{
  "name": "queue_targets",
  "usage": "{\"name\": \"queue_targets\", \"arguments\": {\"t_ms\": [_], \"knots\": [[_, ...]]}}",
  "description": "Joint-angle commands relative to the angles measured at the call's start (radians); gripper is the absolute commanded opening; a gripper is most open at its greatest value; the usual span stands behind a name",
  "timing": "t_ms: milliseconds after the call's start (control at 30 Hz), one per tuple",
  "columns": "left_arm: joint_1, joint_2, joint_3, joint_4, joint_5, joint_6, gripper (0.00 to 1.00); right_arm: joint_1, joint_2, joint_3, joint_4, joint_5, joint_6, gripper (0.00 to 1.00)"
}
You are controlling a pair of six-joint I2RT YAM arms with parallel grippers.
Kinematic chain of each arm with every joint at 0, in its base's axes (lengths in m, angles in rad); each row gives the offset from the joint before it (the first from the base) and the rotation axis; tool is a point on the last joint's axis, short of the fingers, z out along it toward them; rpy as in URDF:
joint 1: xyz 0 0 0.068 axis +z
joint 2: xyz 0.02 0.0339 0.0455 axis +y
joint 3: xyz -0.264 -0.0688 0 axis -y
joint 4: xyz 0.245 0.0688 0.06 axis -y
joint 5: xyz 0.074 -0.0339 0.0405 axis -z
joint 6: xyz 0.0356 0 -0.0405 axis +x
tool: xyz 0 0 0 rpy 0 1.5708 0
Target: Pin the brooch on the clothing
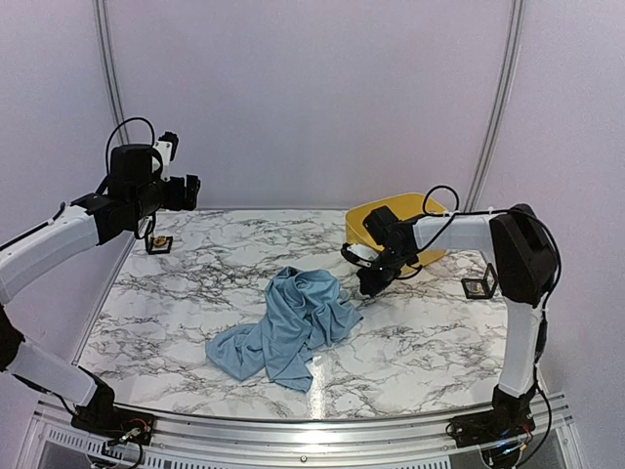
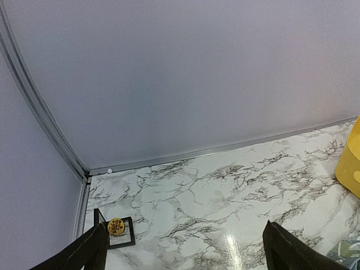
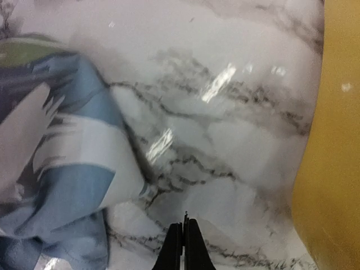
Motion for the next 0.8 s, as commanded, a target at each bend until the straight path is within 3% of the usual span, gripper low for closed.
{"name": "queue_targets", "arguments": {"t_ms": [0, 100, 500, 600, 767], "knots": [[-0.003, 0.004, 0.003, 0.009, 0.004, 0.002, 0.99, -0.023, 0.093, 0.165, 0.208, 0.137, 0.035, 0.00], [-0.003, 0.003, 0.003, 0.006, -0.006, 0.009, 0.99, -0.044, 0.171, 0.249, 0.254, 0.257, 0.087, 0.00], [-0.003, 0.016, 0.006, 0.008, -0.042, 0.040, 0.99, -0.239, 0.249, 0.367, 0.327, 0.367, 0.209, 0.00], [-0.003, 0.022, 0.008, 0.008, -0.038, 0.036, 0.99, -0.266, 0.242, 0.357, 0.349, 0.347, 0.232, 0.00], [-0.003, 0.031, 0.010, 0.008, -0.032, 0.033, 0.99, -0.211, 0.214, 0.322, 0.343, 0.253, 0.103, 0.00]]}}
